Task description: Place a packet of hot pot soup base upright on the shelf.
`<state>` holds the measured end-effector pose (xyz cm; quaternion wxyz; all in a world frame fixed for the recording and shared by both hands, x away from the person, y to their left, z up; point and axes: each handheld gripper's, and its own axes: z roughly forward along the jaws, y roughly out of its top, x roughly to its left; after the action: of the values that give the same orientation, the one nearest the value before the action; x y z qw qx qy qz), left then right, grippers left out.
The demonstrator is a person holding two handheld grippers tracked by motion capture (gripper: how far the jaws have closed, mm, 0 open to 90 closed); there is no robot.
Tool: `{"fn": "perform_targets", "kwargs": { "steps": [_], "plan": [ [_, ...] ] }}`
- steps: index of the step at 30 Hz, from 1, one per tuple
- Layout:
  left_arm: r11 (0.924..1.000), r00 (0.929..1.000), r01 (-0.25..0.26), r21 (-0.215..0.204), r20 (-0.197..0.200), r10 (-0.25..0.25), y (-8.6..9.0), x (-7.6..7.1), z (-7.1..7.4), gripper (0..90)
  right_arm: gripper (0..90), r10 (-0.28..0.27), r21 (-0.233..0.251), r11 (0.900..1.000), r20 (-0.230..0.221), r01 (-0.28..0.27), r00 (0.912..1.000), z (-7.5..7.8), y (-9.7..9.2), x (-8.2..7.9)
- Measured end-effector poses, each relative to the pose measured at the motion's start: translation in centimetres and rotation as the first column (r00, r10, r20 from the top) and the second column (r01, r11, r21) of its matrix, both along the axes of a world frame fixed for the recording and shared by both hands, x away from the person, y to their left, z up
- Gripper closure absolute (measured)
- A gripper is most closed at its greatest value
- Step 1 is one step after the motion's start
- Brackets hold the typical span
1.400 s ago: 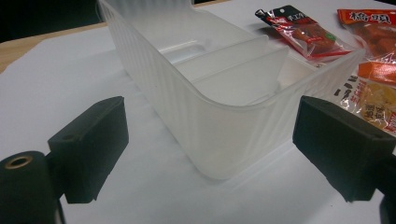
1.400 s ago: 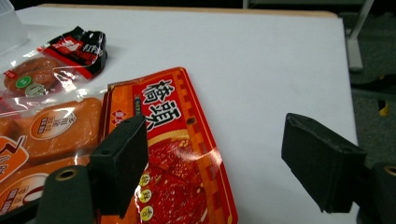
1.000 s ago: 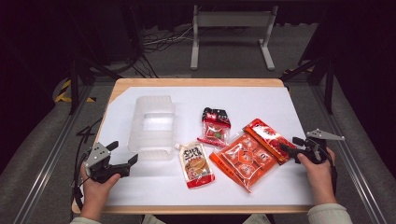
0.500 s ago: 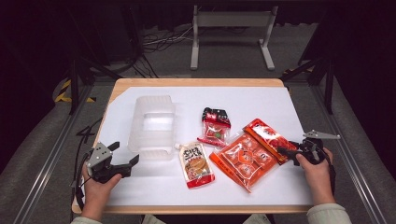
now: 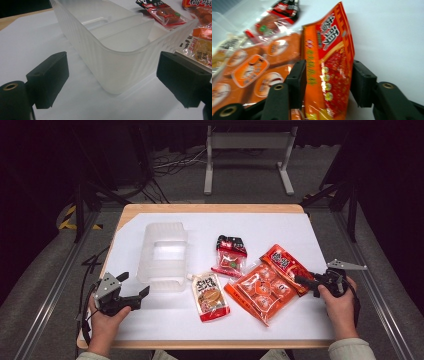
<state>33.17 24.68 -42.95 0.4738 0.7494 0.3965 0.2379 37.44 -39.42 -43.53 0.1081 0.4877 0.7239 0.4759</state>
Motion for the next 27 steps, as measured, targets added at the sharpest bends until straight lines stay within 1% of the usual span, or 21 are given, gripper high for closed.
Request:
{"fn": "perform_targets", "kwargs": {
  "steps": [1,2,3,4,5,6,7,8,9,10,12,13,15,18,19,20,21,22,23,27],
  "plan": [
    [1.0,1.0,-0.001,0.0,0.0,0.001,0.0,0.0,0.0,11.5,46.3,0.009,0.012,0.9999,0.002,-0.009,1.0,-0.1,0.2,0.1],
    [1.0,1.0,-0.001,0.0,0.0,0.001,0.0,0.0,0.0,11.6,46.2,0.006,-0.001,1.0,0.004,-0.006,1.0,-0.2,0.4,0.1],
    [1.0,1.0,-0.001,0.0,0.0,0.001,0.0,0.0,0.0,11.6,48.2,0.003,-0.02,0.9998,0.009,-0.003,1.0,-0.3,0.6,0.1],
    [1.0,1.0,-0.001,0.0,0.0,0.001,0.0,0.0,0.0,11.6,48.2,0.003,-0.02,0.9998,0.009,-0.003,1.0,-0.3,0.6,0.1],
    [1.0,1.0,-0.002,0.0,0.0,0.002,0.0,0.0,0.0,11.6,53.1,0.003,-0.039,0.9992,0.02,-0.002,0.9998,-0.3,0.9,0.1],
    [1.0,1.0,-0.001,0.001,-0.001,0.001,0.0,0.0,0.0,11.6,53.1,0.003,-0.039,0.9992,0.02,-0.002,0.9998,-0.3,0.9,0.1],
    [1.0,1.0,-0.003,-0.001,-0.001,0.003,0.0,0.0,-0.1,11.6,54.7,0.004,-0.05,0.9988,0.028,-0.003,0.9996,-0.4,1.0,0.2],
    [1.0,1.0,-0.003,0.0,-0.002,0.003,0.0,0.0,-0.1,11.5,57.8,-0.006,-0.06,0.9982,0.041,0.009,0.9992,-0.5,1.2,0.1],
    [1.0,1.0,-0.003,-0.002,-0.001,0.003,0.0,0.0,-0.1,11.5,58.6,-0.022,-0.065,0.9975,0.063,0.026,0.9978,-0.6,1.4,0.0],
    [1.0,1.0,-0.002,-0.001,0.0,0.002,0.0,0.0,-0.1,11.5,60.6,-0.025,-0.08,0.9963,0.062,0.03,0.9978,-0.6,1.6,0.1],
    [1.0,1.0,-0.002,0.0,0.0,0.002,0.0,0.0,-0.1,11.5,62.3,-0.027,-0.078,0.9964,0.066,0.032,0.9975,-0.6,1.8,0.0],
    [1.0,1.0,-0.002,0.002,0.001,0.002,0.0,0.0,-0.1,11.5,62.9,-0.023,-0.087,0.9958,0.065,0.029,0.9976,-0.6,1.9,0.0],
    [1.0,1.0,-0.004,0.002,0.0,0.004,0.0,0.0,-0.1,11.4,67.2,-0.015,-0.08,0.9966,0.054,0.019,0.9984,-0.6,1.8,0.1],
    [1.0,1.0,-0.004,0.003,0.002,0.004,0.0,0.0,-0.1,11.4,73.3,-0.009,-0.111,0.9938,0.049,0.014,0.9988,-0.7,2.1,0.2],
    [1.0,1.0,-0.004,0.003,0.002,0.004,0.0,0.0,-0.1,11.4,75.9,-0.005,-0.124,0.9922,0.04,0.01,0.9992,-0.7,2.3,0.3],
    [1.0,1.0,-0.003,0.004,0.001,0.003,0.0,0.0,-0.1,11.4,75.9,-0.005,-0.124,0.9922,0.04,0.01,0.9992,-0.7,2.3,0.3],
    [1.0,1.0,-0.002,0.005,-0.001,0.002,-0.1,0.0,-0.1,11.4,79.0,-0.005,-0.156,0.9877,0.021,0.008,0.9998,-0.7,2.7,0.4],
    [1.0,1.0,-0.001,0.006,-0.001,0.001,-0.1,0.0,-0.1,11.5,80.7,-0.008,-0.175,0.9845,0.014,0.01,0.9999,-0.7,2.8,0.5],
    [1.0,1.0,-0.001,0.006,0.0,0.001,-0.1,0.0,-0.1,11.5,82.2,-0.012,-0.183,0.983,0.01,0.014,0.9999,-0.7,2.9,0.6],
    [1.0,1.0,-0.004,0.007,0.0,0.004,0.0,0.0,-0.1,11.5,86.7,-0.039,-0.178,0.9834,-0.011,0.037,0.9992,-0.8,2.7,0.8]
  ]
}}
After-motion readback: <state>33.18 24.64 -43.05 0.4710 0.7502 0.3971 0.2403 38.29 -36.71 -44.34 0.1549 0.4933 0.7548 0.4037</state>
